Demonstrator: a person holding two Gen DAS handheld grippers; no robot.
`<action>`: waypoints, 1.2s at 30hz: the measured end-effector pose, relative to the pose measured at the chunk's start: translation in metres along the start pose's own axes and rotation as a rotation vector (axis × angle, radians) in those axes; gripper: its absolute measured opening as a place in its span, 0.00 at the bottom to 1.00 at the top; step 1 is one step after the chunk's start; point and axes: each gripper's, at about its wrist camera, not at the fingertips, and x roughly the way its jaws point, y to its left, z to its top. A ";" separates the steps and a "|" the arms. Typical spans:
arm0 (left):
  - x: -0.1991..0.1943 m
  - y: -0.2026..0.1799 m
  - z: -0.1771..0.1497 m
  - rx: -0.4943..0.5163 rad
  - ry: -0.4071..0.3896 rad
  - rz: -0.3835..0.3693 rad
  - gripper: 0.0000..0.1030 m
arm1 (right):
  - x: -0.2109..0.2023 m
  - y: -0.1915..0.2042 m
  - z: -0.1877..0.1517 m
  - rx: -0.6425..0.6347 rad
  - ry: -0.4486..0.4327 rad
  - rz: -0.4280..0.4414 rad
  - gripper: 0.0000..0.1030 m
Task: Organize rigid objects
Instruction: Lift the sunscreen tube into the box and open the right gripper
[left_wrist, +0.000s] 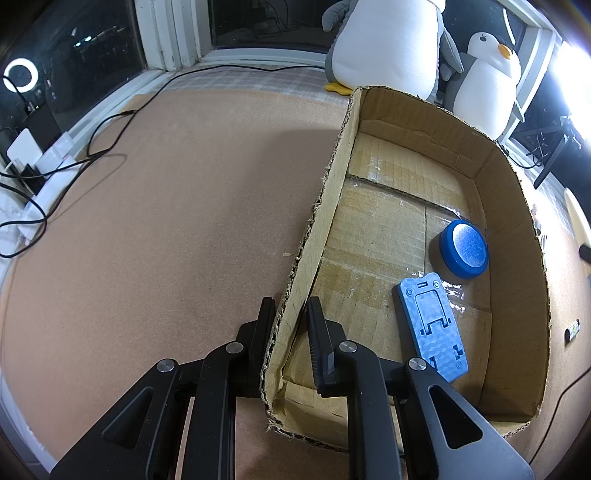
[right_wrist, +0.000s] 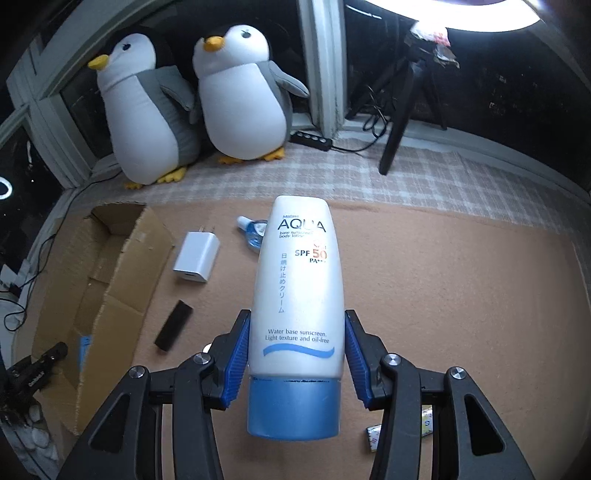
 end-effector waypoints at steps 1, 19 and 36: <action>0.000 0.000 0.000 0.000 0.000 0.000 0.15 | -0.004 0.007 0.003 -0.010 -0.009 0.012 0.43; 0.000 0.000 0.000 0.001 -0.001 0.000 0.15 | -0.014 0.147 0.003 -0.195 -0.019 0.229 0.43; 0.001 0.001 0.001 0.000 -0.002 0.000 0.15 | 0.017 0.213 -0.019 -0.284 0.056 0.285 0.43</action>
